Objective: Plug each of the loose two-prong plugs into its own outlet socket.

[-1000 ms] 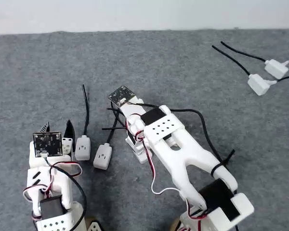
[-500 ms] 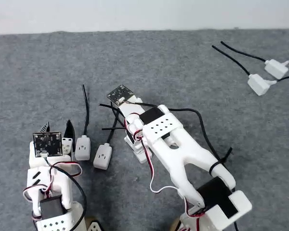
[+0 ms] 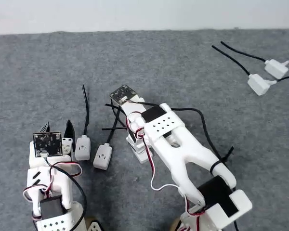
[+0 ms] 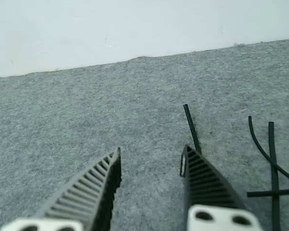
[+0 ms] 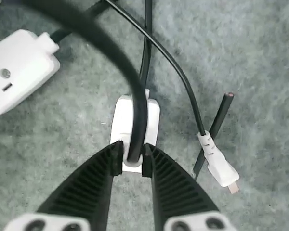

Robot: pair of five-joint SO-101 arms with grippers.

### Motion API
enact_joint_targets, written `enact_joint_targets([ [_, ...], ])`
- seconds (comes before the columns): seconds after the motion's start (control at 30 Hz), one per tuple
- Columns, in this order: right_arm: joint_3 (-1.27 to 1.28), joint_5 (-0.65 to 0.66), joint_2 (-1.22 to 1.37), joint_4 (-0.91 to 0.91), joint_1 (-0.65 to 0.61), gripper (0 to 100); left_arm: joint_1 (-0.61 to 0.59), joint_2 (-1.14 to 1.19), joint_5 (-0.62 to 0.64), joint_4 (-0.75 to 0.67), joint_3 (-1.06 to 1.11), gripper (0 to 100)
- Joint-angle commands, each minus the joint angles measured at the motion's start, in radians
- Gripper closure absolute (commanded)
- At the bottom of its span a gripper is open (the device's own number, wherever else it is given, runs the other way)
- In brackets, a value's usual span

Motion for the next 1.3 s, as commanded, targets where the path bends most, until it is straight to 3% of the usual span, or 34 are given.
enact_joint_targets([
  [0.0,0.043,0.046,0.073,0.033,0.024,99.1,0.003,-0.012,-0.009,0.002,-0.016,81],
  [0.33,0.120,0.098,0.077,-0.001,0.018,99.1,0.003,-0.012,-0.009,0.002,-0.015,81],
  [0.97,0.241,0.107,0.084,-0.231,-0.035,98.2,0.003,-0.012,-0.011,0.000,-0.008,81],
  [1.27,0.238,0.107,0.082,-0.145,-0.030,68.4,0.003,-0.012,-0.011,0.000,-0.007,81],
])
